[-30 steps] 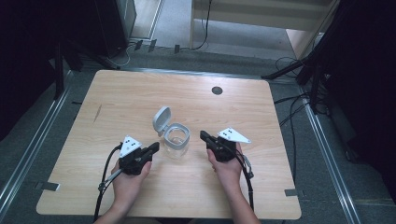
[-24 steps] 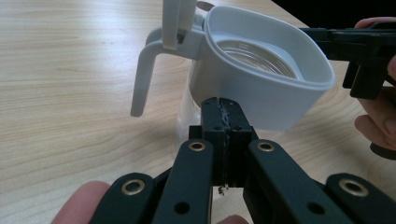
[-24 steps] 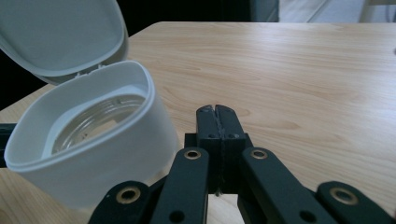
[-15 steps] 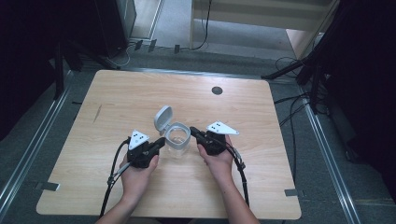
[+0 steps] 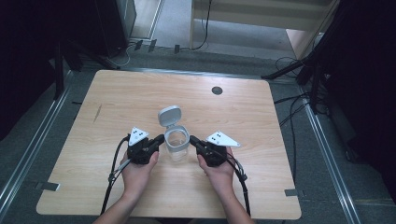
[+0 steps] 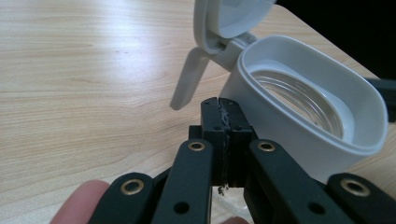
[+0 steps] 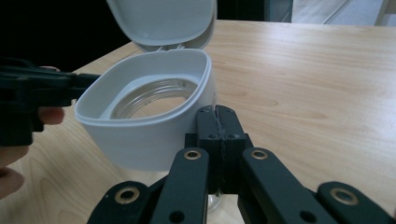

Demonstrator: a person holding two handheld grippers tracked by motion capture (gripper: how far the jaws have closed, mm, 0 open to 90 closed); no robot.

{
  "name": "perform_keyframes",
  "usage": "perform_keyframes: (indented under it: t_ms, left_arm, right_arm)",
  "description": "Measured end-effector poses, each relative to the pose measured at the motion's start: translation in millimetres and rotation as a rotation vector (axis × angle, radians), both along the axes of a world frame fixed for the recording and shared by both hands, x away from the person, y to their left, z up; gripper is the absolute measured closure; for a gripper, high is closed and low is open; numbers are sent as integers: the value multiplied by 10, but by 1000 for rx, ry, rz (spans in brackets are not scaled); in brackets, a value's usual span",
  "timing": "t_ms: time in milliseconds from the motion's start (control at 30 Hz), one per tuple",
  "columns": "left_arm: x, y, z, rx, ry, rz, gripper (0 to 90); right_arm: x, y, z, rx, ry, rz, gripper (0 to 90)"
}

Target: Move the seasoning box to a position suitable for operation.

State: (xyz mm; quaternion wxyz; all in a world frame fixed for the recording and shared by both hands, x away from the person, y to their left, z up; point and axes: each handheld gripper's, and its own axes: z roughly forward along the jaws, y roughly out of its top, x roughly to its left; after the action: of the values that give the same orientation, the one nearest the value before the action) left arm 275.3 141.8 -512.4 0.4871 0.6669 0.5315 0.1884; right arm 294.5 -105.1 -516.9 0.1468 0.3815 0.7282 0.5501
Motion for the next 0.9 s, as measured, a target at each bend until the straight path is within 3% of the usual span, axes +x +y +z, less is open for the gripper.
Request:
perform_keyframes:
  t_ms: [400, 500, 567, 667, 700, 733, 767, 800, 833, 900]
  left_arm:
    - [31, 23, -17, -12, -6, 10, 886]
    - [-5, 96, -30, 16, -62, 55, 656]
    - [-50, 218, -48, 32, -93, 82, 492]
    - [-147, 506, -121, 44, -94, 111, 360]
    - [-147, 506, -121, 44, -94, 111, 310]
    - [-232, 730, -189, 53, -83, 116, 276]
    - [-232, 730, -189, 53, -83, 116, 269]
    - [-286, 848, -222, 68, -84, 124, 269]
    - [-378, 1093, -269, 78, -72, 153, 256]
    - [-477, 1305, -307, 85, -61, 206, 247]
  right_arm:
    - [-245, 69, 18, -5, -6, -24, 900]
    - [-220, 54, 37, -9, -6, -47, 900]
    - [-168, 14, 54, -8, -5, -69, 900]
    - [-66, -49, 92, -12, -1, -76, 900]
    - [-66, -49, 92, -12, -1, -76, 900]
    - [13, -86, 113, -18, 7, -80, 900]
    - [13, -86, 113, -18, 7, -80, 900]
    - [49, -103, 124, -15, 15, -89, 900]
    - [118, -130, 151, -7, 15, -99, 900]
    - [176, -129, 182, -13, 5, -100, 900]
